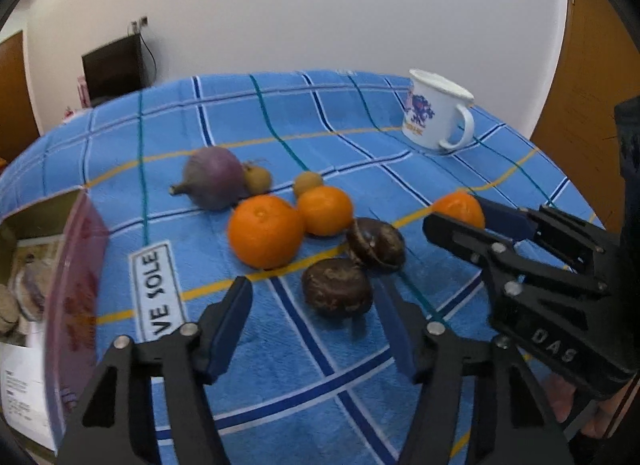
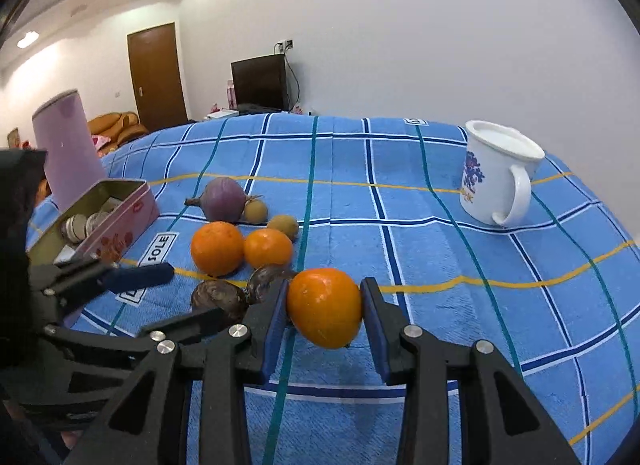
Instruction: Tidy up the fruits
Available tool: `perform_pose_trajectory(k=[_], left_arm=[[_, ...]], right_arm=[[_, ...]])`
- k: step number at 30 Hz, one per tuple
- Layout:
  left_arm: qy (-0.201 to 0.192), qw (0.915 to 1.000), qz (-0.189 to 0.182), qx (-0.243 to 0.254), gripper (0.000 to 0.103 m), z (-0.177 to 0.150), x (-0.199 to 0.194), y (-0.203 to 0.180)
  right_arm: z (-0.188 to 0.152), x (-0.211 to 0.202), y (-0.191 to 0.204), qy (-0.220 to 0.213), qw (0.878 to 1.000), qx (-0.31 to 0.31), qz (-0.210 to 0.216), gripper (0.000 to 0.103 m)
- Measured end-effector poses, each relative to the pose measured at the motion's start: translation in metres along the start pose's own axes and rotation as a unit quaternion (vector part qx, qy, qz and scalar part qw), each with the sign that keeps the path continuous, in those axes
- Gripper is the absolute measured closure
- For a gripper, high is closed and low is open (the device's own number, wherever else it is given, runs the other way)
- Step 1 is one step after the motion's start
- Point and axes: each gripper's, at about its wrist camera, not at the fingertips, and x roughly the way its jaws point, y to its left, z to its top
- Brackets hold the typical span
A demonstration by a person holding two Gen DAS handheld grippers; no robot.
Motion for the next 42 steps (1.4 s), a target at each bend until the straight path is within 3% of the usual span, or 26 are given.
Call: perform_pose_trajectory(k=[2,4,9,28,42], left_arm=[[0.011,0.9999,-0.013,0.003,0.045,0.000,0.005,-0.002],[0.026,0.9992,-0.029,0.009,0.062,0.000,0.010,-0.005],[0.025,0.9992,-0.032,-0.001,0.063,-0.001,0.010,-0.004],[-0.090,0.9955,0.016,-0.025,0.063,-0.007,-0.037,0.012],[-0.129,0.9909,0.034,-0.015,0.063,-0.012,-0.052,0.008]], right_arm=[[0.000,0.001,-0.001,0.001,1.000,0.005,0.002,0.065],[0.000,0.000,0.000,0.000,1.000,0.003,-0.001,0.064],[-0.001,-0.002,0.003,-0.006,1.000,-0.005,-0.001,0.064],[-0.003,-0.018,0.009,-0.049,0.998,-0.023,0.044,0.064],[-0.005,-0.028,0.014,-0.078,0.995,-0.039,0.054,0.064]])
